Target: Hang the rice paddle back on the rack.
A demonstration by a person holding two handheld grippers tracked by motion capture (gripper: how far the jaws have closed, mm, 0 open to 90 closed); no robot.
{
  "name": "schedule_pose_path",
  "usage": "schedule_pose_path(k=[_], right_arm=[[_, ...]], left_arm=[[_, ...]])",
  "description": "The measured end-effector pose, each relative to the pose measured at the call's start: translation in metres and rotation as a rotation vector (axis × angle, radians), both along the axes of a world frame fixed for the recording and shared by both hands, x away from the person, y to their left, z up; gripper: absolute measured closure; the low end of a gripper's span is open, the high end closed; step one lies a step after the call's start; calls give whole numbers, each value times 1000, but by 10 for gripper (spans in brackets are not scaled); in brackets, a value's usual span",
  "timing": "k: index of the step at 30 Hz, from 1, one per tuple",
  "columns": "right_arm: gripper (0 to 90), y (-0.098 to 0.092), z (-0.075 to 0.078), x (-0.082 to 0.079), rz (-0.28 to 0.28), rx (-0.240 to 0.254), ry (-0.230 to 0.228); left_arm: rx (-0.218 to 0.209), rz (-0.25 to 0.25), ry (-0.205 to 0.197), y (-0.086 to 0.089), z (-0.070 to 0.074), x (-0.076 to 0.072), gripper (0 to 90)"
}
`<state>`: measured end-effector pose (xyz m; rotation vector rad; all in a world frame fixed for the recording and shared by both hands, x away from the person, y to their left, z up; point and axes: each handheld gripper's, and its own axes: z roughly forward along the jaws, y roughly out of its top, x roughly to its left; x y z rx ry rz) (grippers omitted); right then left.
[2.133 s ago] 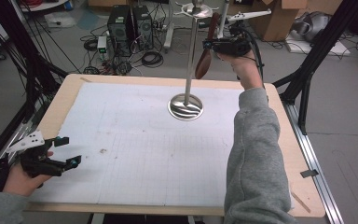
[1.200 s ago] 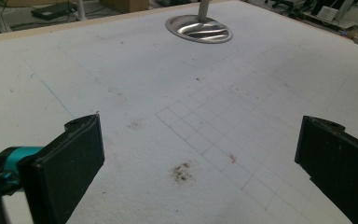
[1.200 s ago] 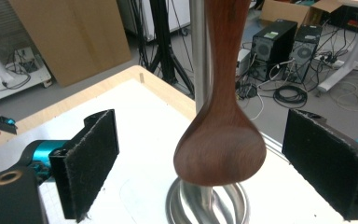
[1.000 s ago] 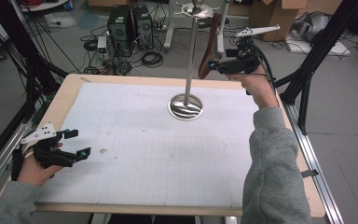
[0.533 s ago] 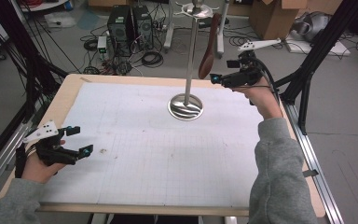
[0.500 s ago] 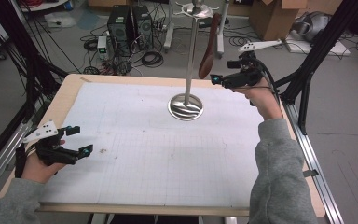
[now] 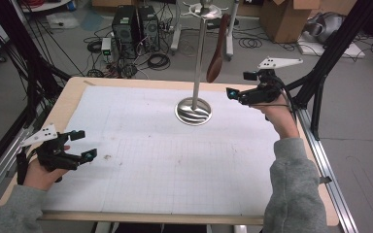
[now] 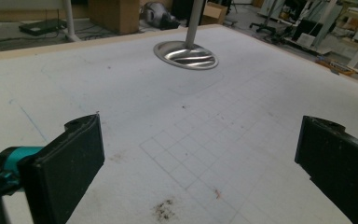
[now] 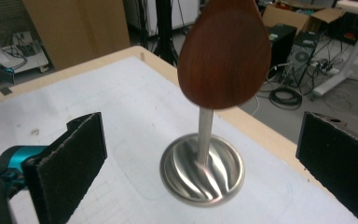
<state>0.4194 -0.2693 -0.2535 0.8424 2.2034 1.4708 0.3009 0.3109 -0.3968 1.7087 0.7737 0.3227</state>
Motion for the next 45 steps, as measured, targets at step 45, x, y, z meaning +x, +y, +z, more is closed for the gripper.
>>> schedule_pose_path(k=[45], right_arm=[[4,-54,-90,-43,-114,114,72]], left_arm=[[3,-15,-9,-10,4,-2,18]])
